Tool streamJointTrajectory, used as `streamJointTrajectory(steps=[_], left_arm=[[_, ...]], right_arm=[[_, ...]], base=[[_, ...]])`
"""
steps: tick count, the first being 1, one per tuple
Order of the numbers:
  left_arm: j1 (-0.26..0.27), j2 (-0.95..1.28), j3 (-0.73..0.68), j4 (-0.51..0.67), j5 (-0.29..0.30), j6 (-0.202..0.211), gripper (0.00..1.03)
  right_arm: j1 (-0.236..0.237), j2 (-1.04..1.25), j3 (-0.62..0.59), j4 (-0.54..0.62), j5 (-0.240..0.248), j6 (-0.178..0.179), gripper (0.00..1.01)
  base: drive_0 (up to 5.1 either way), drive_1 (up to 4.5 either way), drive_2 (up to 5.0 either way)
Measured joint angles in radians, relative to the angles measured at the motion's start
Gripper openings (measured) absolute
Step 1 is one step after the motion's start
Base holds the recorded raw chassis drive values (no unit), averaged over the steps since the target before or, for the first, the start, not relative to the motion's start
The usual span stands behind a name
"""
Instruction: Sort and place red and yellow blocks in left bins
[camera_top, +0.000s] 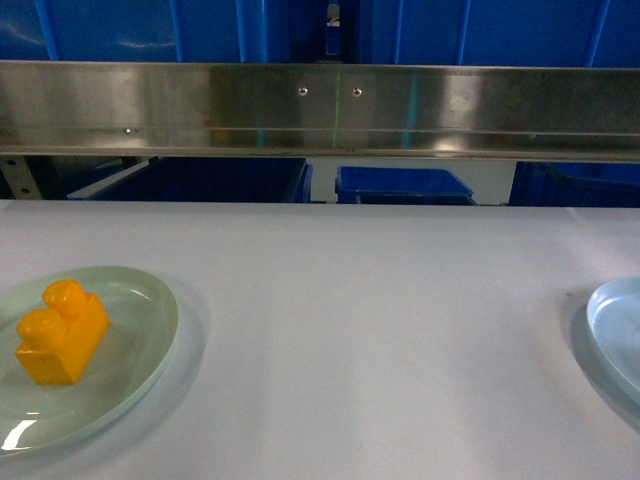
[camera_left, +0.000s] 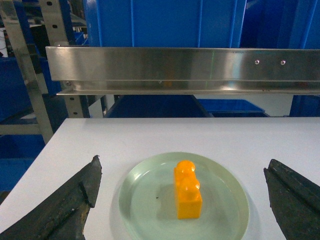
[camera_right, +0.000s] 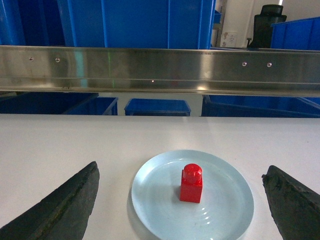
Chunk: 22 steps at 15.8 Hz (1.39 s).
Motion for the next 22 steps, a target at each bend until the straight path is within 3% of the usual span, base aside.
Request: streamJointTrajectory(steps=[5,6,8,10,13,15,16,18,20,22], left_arm=[[-0.003,0.000,0.000,0.003,-0.003,0.000,0.98],[-0.027,-0.001,-0.003,0.035,-0.027,0.009,0.98],[-0.113,0.030,-0.003,0.069,-0.063,0.038,0.98],[-0.079,0.171,0.003,0.165,-0.039,0.034,0.98],[0.031,0.514,0.126,0.345,0.070,-0.006,0.98],[0.050,0.716,0.269,0.375,0.154,-0.035,0.98],[0.050,0.895,0.404,0.375,0.211,-0.068,0.98],[0.039,1.083,0.551,0.344,0.230,-0.079,0.98],[0.019,1.177,0.644,0.255,0.236,-0.061,0.98],[0.003,1.283,0.616,0.308,0.230,-0.014,0.98]], right_arm=[[0.000,0.000,0.000,0.000,0.000,0.000,0.98],[0.000,0.000,0.000,0.000,0.000,0.000,0.98],[-0.033,0.083,0.008,0.021,-0.058,0.020,0.98],[0.034,0.235,0.058,0.141,-0.037,0.026,0.98],[0.092,0.519,0.215,0.339,0.026,0.041,0.98],[0.066,0.722,0.343,0.366,0.000,0.085,0.98],[0.013,0.895,0.463,0.371,-0.037,0.116,0.98],[-0.043,1.106,0.602,0.346,-0.042,0.147,0.98],[-0.060,1.266,0.689,0.324,-0.021,0.132,0.98],[-0.059,1.365,0.674,0.354,-0.014,0.104,0.98]], base=[[0.0,0.00,0.0],[0.0,0.00,0.0],[0.0,0.00,0.0],[0.0,0.00,0.0],[0.0,0.00,0.0],[0.0,0.00,0.0],[0.0,0.00,0.0],[0.0,0.00,0.0],[0.0,0.00,0.0],[0.0,0.00,0.0]])
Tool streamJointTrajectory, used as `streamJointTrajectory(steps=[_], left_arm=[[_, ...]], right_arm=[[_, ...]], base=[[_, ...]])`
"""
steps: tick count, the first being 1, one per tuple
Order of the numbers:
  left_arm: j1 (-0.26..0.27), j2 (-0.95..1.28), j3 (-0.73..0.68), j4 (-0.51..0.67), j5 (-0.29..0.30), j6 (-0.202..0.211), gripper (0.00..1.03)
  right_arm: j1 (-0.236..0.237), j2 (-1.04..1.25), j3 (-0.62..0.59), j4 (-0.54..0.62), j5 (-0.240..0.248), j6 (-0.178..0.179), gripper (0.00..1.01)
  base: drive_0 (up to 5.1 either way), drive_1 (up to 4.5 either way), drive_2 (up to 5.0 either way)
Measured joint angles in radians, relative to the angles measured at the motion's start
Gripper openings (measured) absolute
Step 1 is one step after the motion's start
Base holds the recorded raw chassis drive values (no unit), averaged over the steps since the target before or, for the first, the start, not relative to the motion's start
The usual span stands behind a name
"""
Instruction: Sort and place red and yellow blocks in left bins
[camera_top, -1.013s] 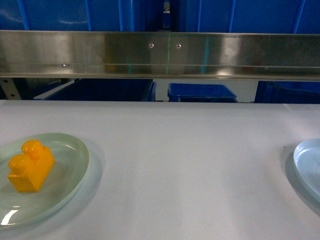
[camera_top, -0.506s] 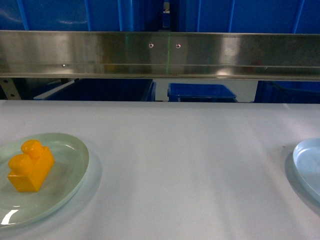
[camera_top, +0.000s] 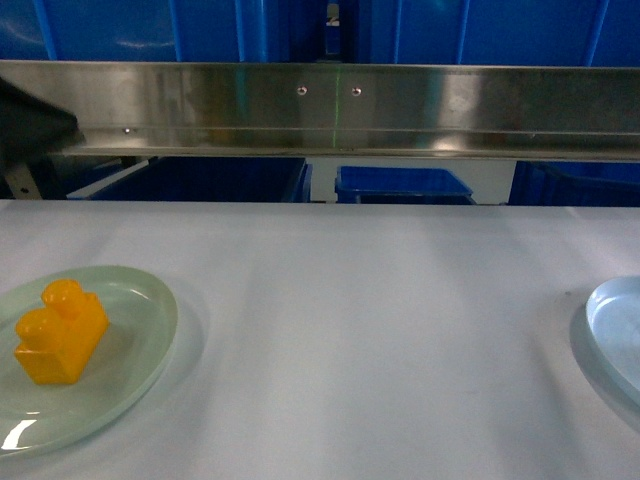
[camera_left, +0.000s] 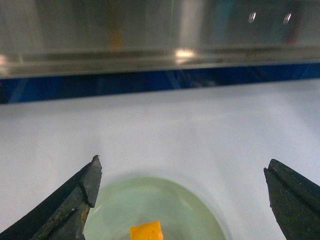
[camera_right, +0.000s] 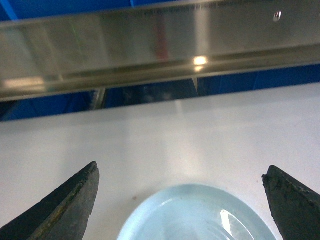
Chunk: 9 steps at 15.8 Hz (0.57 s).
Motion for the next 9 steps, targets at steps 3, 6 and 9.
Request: streamJointTrajectory(steps=[3,6,9], left_arm=[[0.001,0.213,-0.032,0.126,-0.053,0.074,0.98],[0.016,0.276,-0.043,0.167,-0.049,0.095,0.98],[0.028,0.282,-0.052,0.187,-0.042,0.103,0.98]], right_arm=[[0.013,0.155,-0.089,0.156,0.066,-0.075,0.98],[0.036,0.228,-0.107,0.198,0.089,-0.086,0.98],[0.050,0.244,-0.107,0.220,0.097,-0.091,0.98]], base=[[0.0,0.00,0.0],[0.0,0.00,0.0],[0.0,0.00,0.0]])
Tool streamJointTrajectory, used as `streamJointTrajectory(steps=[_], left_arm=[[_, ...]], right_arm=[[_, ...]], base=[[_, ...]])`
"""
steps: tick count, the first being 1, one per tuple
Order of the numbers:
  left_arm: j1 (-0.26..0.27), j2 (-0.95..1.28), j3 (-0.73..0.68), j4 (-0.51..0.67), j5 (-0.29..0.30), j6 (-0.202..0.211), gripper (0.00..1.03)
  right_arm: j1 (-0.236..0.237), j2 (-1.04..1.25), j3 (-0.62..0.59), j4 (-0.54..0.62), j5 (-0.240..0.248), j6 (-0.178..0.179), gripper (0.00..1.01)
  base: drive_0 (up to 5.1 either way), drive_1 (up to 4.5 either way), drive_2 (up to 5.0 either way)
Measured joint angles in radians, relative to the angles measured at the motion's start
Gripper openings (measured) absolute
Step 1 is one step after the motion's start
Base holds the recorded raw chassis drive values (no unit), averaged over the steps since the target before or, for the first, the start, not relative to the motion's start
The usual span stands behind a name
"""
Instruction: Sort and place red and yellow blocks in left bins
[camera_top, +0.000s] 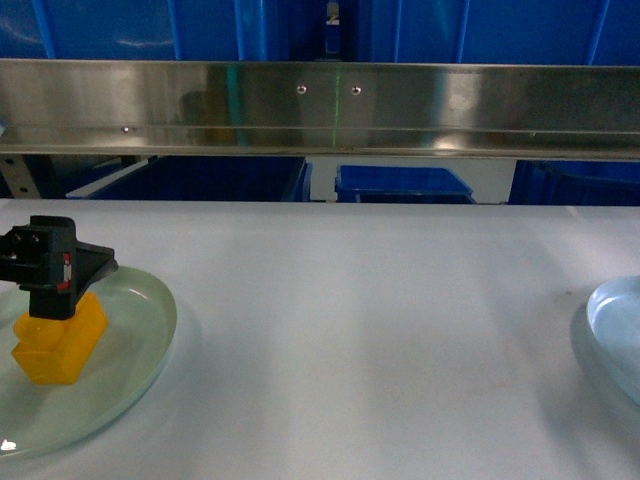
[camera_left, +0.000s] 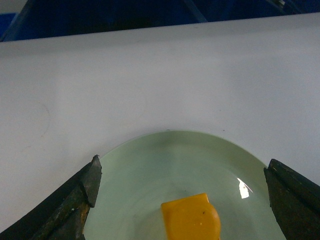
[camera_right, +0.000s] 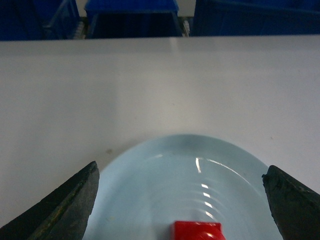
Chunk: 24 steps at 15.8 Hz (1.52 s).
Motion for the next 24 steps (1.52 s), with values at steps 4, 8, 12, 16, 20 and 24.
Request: streamJointTrajectory(steps=[4,8,12,16,20,24], left_arm=[[0.016,-0.020,-0.075,0.136,0.022,-0.030,0.98],[0.018,-0.051,-0.077,0.138,-0.022,-0.088,0.98],[0.018,-0.051,-0.077,0.138,-0.022,-0.088,0.98],[0.020,-0.051,-0.078,0.138,-0.024,-0.089,0.98],[0.018,-0.051,-0.078,0.138,-0.022,-0.089,0.98],[0.019,-0.051,-0.078,0.138,-0.023,-0.089,0.98]], right_arm=[[-0.001,-0.002,0.002,0.062,0.040,-0.006,0.98],[-0.010,-0.111,-0.009,0.077,0.025,-0.023,0.98],[-0.018,-0.030,0.051,-0.025,0.017,-0.021,0.98],[-0.076,0.167,0.122,-0.146,0.005,-0.023,0.98],[-0.110,0.153,0.140,-0.178,0.006,-0.031,0.98],[-0.099,0.192,0.163,-0.225,-0.031,-0.002,0.98]], base=[[0.0,0.00,0.0],[0.0,0.00,0.0],[0.0,0.00,0.0],[0.0,0.00,0.0],[0.0,0.00,0.0],[0.0,0.00,0.0]])
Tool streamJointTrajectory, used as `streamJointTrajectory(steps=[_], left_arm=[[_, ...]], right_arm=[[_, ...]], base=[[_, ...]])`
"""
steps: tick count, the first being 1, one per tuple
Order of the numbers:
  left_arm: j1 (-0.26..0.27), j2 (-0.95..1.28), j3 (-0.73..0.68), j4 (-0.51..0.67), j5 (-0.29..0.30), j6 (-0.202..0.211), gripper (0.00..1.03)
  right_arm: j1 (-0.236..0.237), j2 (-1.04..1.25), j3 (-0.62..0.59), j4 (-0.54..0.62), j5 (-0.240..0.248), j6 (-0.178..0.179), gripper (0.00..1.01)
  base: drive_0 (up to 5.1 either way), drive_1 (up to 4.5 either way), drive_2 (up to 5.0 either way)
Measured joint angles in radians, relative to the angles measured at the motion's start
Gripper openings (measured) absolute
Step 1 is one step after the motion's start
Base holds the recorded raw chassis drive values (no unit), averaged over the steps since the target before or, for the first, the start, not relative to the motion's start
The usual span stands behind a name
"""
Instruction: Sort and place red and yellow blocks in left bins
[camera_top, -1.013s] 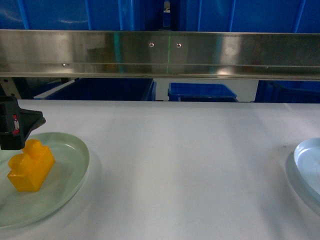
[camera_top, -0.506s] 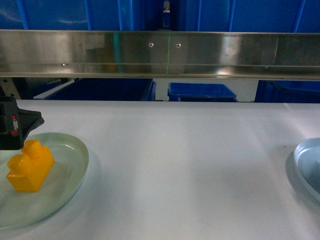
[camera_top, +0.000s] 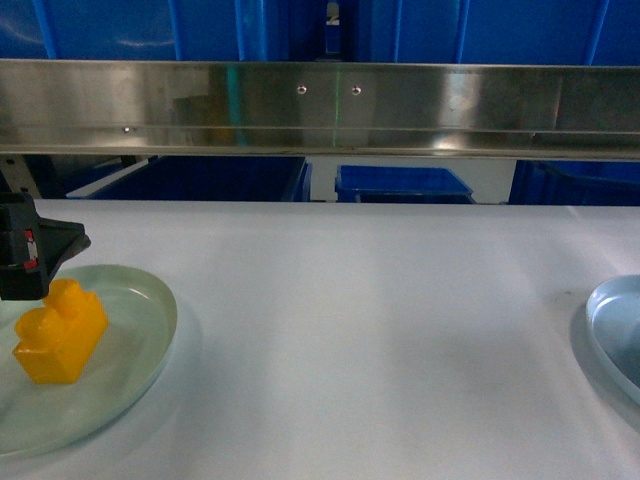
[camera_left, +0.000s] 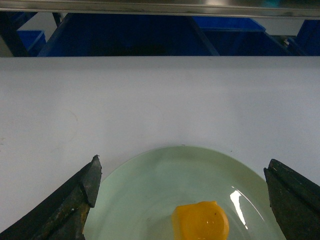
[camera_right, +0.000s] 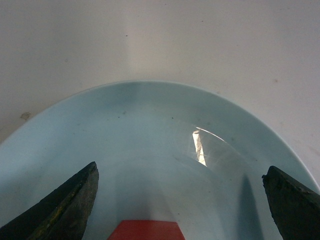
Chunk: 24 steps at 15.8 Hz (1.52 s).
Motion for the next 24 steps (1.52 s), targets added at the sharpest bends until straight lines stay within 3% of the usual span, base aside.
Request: streamJointTrajectory(steps=[2,4,6,7,12,16,17,24], left_arm=[[0.000,0.000,0.000,0.000,0.000,0.000,0.98],[0.000,0.000,0.000,0.000,0.000,0.000,0.98],[0.000,0.000,0.000,0.000,0.000,0.000,0.98],[0.000,0.000,0.000,0.000,0.000,0.000,0.98],[0.000,0.000,0.000,0.000,0.000,0.000,0.98],[0.000,0.000,0.000,0.000,0.000,0.000,0.98],[0.001,0.000,0.000,0.000,-0.001,0.000,0.98],[0.000,0.000,0.000,0.000,-0.001,0.000,0.98]], right_arm=[[0.006,0.012,0.006,-0.003,-0.004,0.019,0.97],[0.010,0.014,0.006,-0.008,-0.010,0.026,0.79],[0.009,0.020,0.001,-0.009,-0.040,0.045,0.33],[0.009,0.020,0.000,-0.008,-0.042,0.048,0.28],[0.029,-0.090,-0.029,0.003,-0.061,0.080,0.28],[0.106,-0.378,-0.012,-0.161,-0.088,0.141,0.28],[0.117,-0.500,-0.037,-0.166,-0.066,0.145,0.28],[0.136,-0.661,-0.069,-0.144,-0.016,0.134,0.28]], base=[[0.0,0.00,0.0],[0.0,0.00,0.0],[0.0,0.00,0.0],[0.0,0.00,0.0],[0.0,0.00,0.0],[0.0,0.00,0.0],[0.0,0.00,0.0],[0.0,0.00,0.0]])
